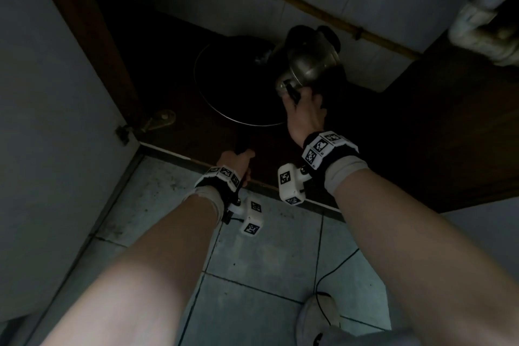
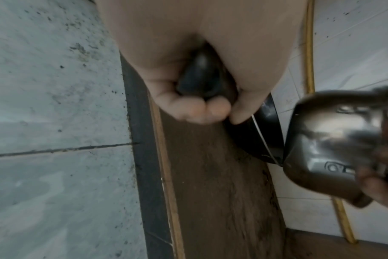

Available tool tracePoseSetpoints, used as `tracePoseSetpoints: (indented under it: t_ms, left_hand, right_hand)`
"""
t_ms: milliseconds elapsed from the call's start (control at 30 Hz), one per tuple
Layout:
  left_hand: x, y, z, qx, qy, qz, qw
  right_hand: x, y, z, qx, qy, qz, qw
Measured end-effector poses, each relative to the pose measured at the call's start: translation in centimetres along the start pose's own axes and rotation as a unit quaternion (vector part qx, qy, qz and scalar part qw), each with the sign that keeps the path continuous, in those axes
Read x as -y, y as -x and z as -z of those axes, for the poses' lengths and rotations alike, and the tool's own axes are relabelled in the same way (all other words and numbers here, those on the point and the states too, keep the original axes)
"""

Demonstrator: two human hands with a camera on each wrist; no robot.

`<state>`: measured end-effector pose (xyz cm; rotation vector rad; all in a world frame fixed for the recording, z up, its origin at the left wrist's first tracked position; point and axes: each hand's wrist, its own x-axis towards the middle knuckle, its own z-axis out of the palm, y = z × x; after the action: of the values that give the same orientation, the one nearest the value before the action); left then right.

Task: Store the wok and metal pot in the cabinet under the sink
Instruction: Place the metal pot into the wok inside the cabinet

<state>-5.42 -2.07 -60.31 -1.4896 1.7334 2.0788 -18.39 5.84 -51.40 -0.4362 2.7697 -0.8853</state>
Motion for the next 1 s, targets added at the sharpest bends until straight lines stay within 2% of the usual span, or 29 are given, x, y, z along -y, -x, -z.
tracePoseSetpoints:
  t_ms: [100, 233, 367, 533, 700, 800, 866, 1000]
  left_hand:
    - [0.1, -0.3, 0.3, 0.001, 0.019, 0.007, 1.0]
    - [0.3, -0.6, 1.1, 0.018, 0.032, 0.006, 0.999]
    - [0.3, -0.6, 1.9, 0.015, 0.028, -0.007, 0.999]
    - [0.0, -0.5, 2.9, 0.012, 0.012, 0.018, 1.0]
    - [-0.1, -0.4, 4.4, 0.069, 0.033, 0.048, 0.996]
    - [-0.1, -0.3, 4.9, 0.066, 0.023, 0.037, 0.997]
    - [-0.1, -0.3, 5.1, 0.058, 0.03, 0.033, 0.997]
    - [0.3, -0.7, 5.4, 0.042, 0.042, 0.026, 0.998]
  right_hand:
    - [0.6, -0.2, -1.0, -0.006, 0.035, 0.041, 0.999]
    - [1.3, -0.9, -2.4, 0.024, 0.104, 0.082, 0.991]
    - [1.5, -1.3, -4.4, 0.07, 0.136, 0.099, 0.983]
    - [1.5, -1.6, -6.5, 0.096, 0.209, 0.125, 0.965]
    - [1.8, -2.0, -6.9, 0.12, 0.195, 0.094, 0.969]
    - [1.0, -1.7, -7.1, 0.131, 0.171, 0.099, 0.971]
    - [0.2, -1.2, -7.5, 0.102, 0.155, 0.117, 0.976]
    - [0.4, -0.7, -8.1, -0.029, 0.138, 0.152, 0.978]
